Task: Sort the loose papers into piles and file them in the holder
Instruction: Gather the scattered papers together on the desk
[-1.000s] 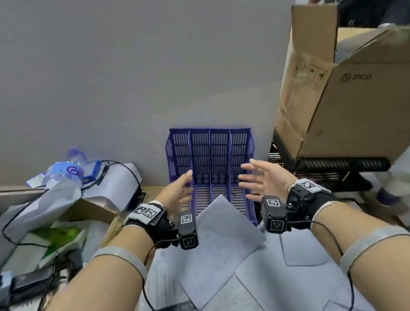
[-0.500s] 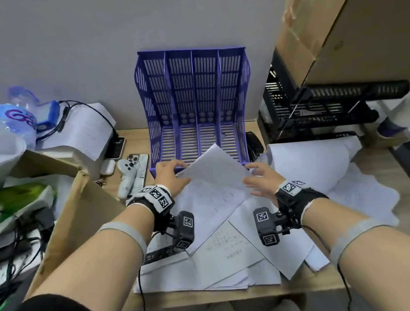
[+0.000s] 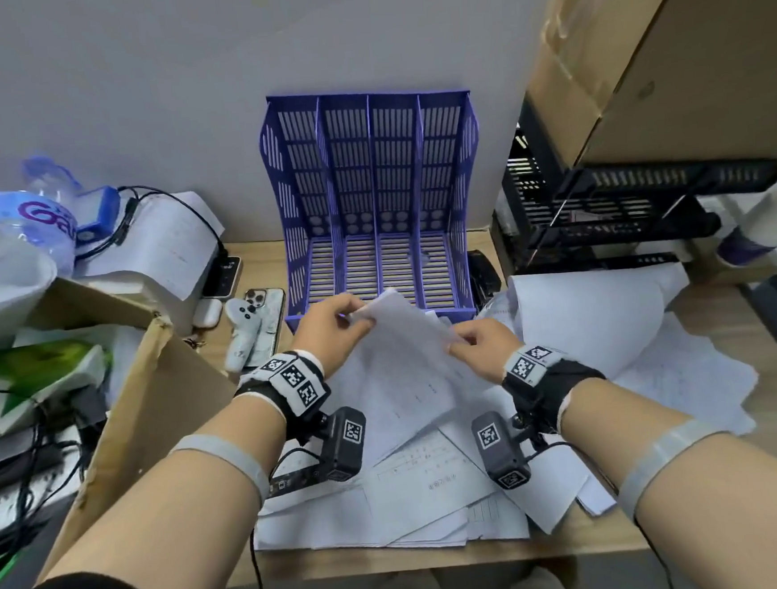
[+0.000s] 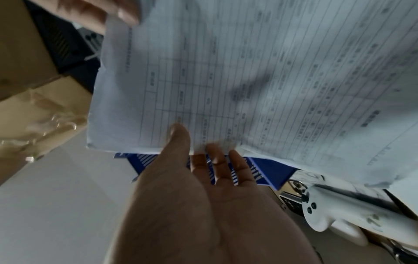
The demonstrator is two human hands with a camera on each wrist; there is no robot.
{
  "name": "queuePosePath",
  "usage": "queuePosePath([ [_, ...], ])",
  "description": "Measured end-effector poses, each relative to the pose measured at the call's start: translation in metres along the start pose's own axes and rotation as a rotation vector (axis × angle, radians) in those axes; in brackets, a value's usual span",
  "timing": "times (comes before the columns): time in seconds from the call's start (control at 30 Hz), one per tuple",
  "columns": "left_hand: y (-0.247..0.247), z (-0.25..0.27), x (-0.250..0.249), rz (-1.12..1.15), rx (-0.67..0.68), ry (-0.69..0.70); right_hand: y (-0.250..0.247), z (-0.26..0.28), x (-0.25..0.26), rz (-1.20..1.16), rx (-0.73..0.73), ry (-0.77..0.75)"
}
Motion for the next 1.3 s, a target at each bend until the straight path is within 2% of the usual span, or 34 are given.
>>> queuePosePath([
  [0.1,-0.012,-0.009,0.010,0.019,-0.134,-0.049,-0.023,0.005,-0.011,-0.161,-0.106,0.057],
  [0.27,-0.023,0.011,0.048,-0.150,-0.133,-0.384,-0.037,0.015,-0.070,-0.397,-0.217,0.298],
  [0.33,-0.018,0.024,0.049,0.028,-0.057,-0.505,-0.040,0.036,-0.065,-0.487,-0.201,0.348],
  [0.4,-0.004,0.041,0.045,0.430,0.089,-0.669,-0.030,0.045,-0.068,-0.620,-0.136,0.391],
  [0.43,0.004,0.049,0.040,0.594,0.147,-0.707,-0.024,0.049,-0.070,-0.662,-0.111,0.407],
  [0.5,0.016,0.057,0.036,0.699,0.155,-0.697,-0.009,0.048,-0.074,-0.711,-0.044,0.435],
  [0.6,0.022,0.056,0.043,0.706,0.030,-0.693,0.009,0.041,-0.097,-0.609,0.123,0.490],
  [0.67,0.020,0.055,0.048,0.639,0.010,-0.699,0.007,0.041,-0.098,-0.678,0.095,0.482],
  [0.77,0.014,0.061,0.063,0.438,0.056,-0.723,0.002,0.047,-0.094,-0.653,0.021,0.489],
  [0.87,0.014,0.065,0.086,0.205,0.117,-0.718,0.018,0.055,-0.083,-0.606,0.151,0.467],
  [0.97,0.016,0.074,0.088,0.017,0.099,-0.738,0.046,0.050,-0.081,-0.325,0.218,0.409],
  [1.03,0.021,0.077,0.088,0.040,0.037,-0.756,0.061,0.048,-0.078,-0.156,0.237,0.363],
  [1.2,0.036,0.080,0.093,0.203,-0.090,-0.876,0.078,0.050,-0.071,-0.057,0.281,0.312],
  [1.3,0.040,0.083,0.094,0.217,-0.057,-0.847,0.079,0.050,-0.075,-0.066,0.270,0.304],
])
Point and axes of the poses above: each hand's wrist, its own z-axis away from the middle knuckle, its own y-axis out of the palm, x = y × z, the point moved 3 cm from there along -z, towards the middle knuckle, and after that the axes turned 7 degrees about z, right-handed, at the moved point
